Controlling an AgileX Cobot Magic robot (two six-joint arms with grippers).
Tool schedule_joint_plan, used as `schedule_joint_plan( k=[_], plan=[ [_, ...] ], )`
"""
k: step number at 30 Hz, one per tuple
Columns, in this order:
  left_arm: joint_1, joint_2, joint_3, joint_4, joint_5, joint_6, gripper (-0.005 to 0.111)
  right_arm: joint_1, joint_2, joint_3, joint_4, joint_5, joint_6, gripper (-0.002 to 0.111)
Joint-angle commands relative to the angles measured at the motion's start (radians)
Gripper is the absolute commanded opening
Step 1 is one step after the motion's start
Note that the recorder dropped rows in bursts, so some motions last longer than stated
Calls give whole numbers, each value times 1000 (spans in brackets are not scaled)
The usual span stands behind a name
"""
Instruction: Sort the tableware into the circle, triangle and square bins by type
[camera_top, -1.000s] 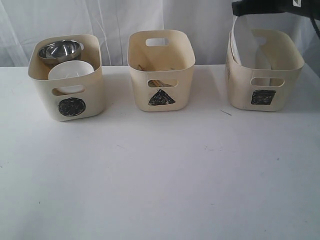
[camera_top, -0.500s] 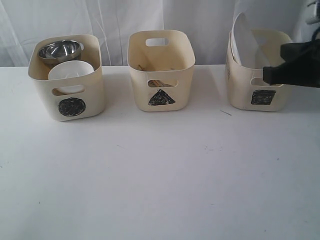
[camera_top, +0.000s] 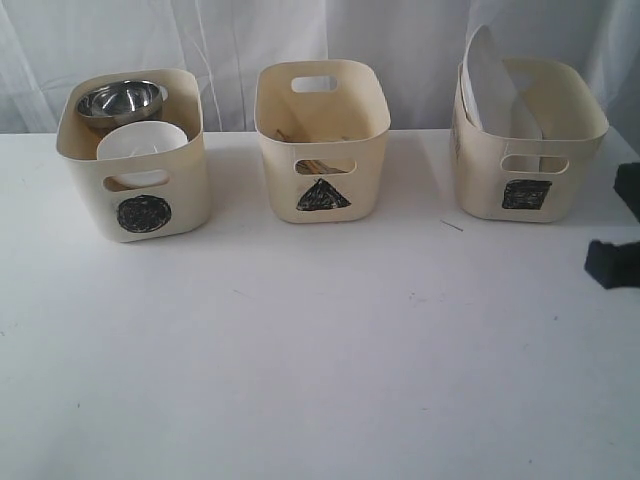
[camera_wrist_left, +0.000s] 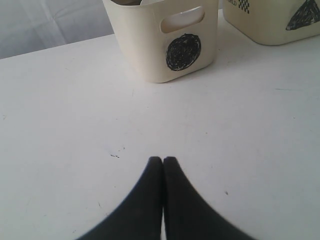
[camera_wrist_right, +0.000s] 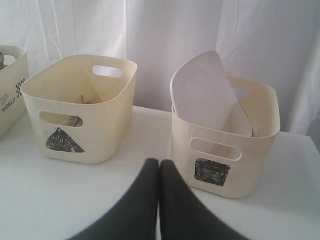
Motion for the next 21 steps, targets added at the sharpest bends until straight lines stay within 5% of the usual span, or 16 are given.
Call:
schedule_joint_plan(
  k=[1, 21],
  plan=[
    [2, -5, 3, -2, 4, -1, 0, -10, -106, 72, 9, -9, 7, 0],
    [2, -5, 3, -2, 4, -1, 0, 14, -268, 159, 10, 26, 9, 0]
  ],
)
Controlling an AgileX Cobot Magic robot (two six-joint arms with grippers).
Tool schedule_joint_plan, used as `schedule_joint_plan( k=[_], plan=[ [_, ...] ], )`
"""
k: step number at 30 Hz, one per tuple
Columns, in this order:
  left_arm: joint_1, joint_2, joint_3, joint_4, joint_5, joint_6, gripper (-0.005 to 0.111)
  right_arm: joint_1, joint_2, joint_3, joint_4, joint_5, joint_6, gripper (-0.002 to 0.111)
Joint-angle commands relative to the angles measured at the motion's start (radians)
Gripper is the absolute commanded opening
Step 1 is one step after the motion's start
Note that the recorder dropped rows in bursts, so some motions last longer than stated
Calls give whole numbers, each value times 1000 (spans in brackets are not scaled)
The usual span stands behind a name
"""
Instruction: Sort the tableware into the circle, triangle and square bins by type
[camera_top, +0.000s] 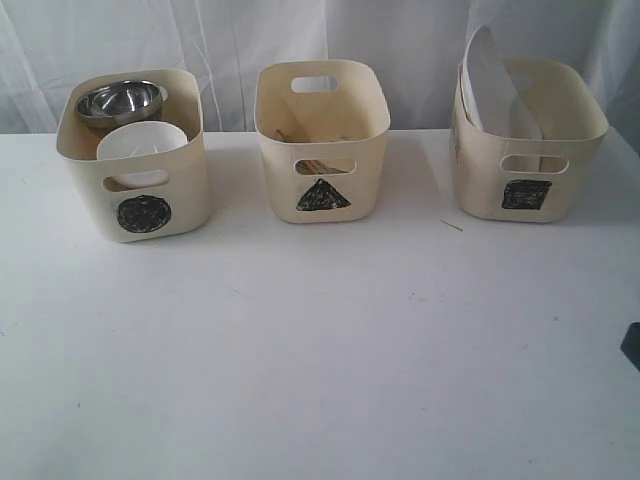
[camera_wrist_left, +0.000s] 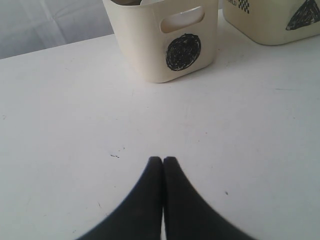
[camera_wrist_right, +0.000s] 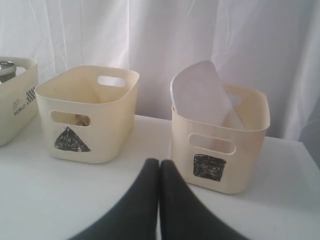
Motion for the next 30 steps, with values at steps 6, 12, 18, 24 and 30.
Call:
schedule_joint_plan(
  k=[6, 12, 18, 24, 30],
  plan=[
    [2, -5, 3, -2, 4, -1, 0, 4, -6, 4, 8, -1, 5, 0],
    [2, -5, 3, -2, 4, -1, 0, 14, -90, 69, 8, -13, 5, 0],
    [2, -5, 3, -2, 4, -1, 0, 14, -344, 188, 105, 76, -39, 0],
    [2, -5, 3, -2, 4, -1, 0, 14, -480, 188, 163, 283, -44, 0],
    [2, -5, 3, -2, 4, -1, 0, 14, -480, 188, 207, 292, -184, 0]
  ],
)
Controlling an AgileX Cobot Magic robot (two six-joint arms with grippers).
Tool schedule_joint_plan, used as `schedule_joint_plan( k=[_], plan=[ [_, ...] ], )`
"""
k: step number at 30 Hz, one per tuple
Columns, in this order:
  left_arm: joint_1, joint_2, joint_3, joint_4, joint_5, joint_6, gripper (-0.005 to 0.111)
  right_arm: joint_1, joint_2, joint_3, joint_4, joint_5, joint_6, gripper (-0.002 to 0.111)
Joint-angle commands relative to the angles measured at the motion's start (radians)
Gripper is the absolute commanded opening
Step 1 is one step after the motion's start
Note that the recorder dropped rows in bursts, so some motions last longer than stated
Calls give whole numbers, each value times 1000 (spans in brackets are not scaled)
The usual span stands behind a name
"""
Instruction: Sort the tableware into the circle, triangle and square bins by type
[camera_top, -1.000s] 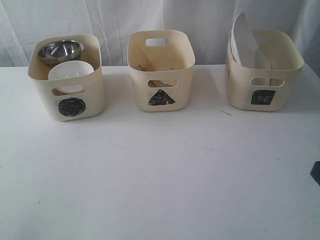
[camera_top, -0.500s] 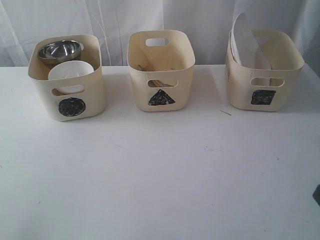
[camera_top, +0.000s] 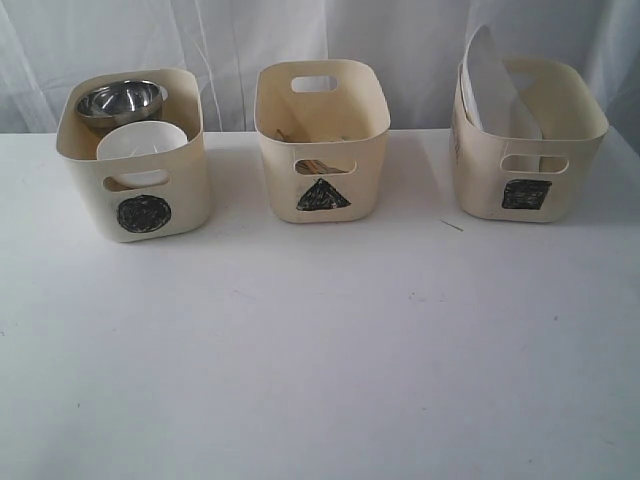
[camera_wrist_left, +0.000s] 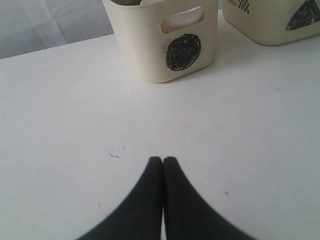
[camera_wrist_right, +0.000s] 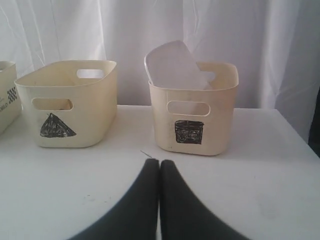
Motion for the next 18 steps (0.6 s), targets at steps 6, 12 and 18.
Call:
schedule_joint_plan(
  k=[6, 12, 18],
  plan=[
    [2, -5, 3, -2, 4, -1, 0, 3, -5, 5, 255, 70, -345, 0],
    [2, -5, 3, -2, 4, -1, 0, 3, -5, 5, 266, 75, -347, 0],
    [2, -5, 3, -2, 4, -1, 0, 3, -5, 5, 266, 74, -342, 0]
  ],
)
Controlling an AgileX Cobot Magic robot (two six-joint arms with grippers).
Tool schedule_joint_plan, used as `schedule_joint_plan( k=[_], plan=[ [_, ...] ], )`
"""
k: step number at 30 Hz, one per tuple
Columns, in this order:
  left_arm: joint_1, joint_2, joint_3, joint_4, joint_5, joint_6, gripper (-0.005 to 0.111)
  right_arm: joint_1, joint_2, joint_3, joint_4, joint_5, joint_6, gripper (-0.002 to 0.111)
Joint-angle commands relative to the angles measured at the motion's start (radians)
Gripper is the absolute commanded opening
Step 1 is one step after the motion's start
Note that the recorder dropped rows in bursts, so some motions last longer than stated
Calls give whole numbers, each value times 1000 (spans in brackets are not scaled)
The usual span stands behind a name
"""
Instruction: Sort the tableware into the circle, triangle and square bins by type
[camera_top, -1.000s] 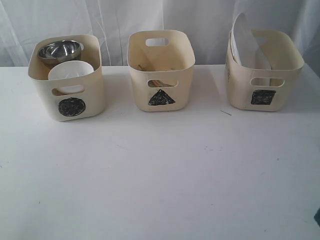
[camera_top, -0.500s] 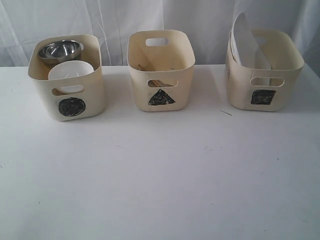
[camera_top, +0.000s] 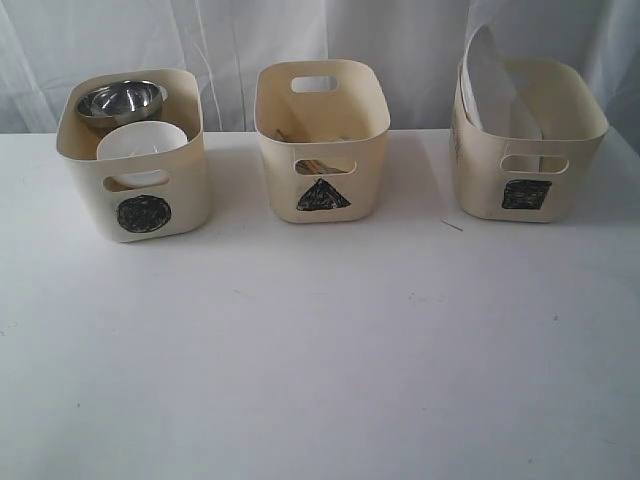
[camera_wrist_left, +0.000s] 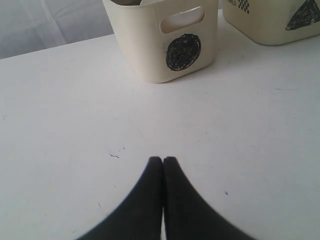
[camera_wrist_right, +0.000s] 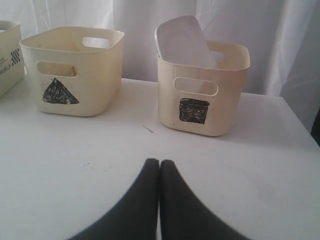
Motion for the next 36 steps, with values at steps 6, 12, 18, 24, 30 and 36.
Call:
schedule_joint_plan(
  k=[6, 12, 18, 24, 30, 36],
  plan=[
    [2, -5, 3, -2, 4, -1, 0, 3, -5, 5, 3, 3, -5, 0],
    [2, -5, 3, -2, 4, -1, 0, 3, -5, 5, 3, 5, -5, 0],
    [2, -5, 3, -2, 4, -1, 0, 3, -5, 5, 3, 5, -5, 0],
    [2, -5, 3, -2, 4, -1, 0, 3, -5, 5, 3, 5, -5, 0],
    [2, -5, 3, -2, 4, -1, 0, 3, -5, 5, 3, 5, -5, 0],
    [2, -5, 3, -2, 4, -1, 0, 3, -5, 5, 3, 8, -5, 0]
  ],
)
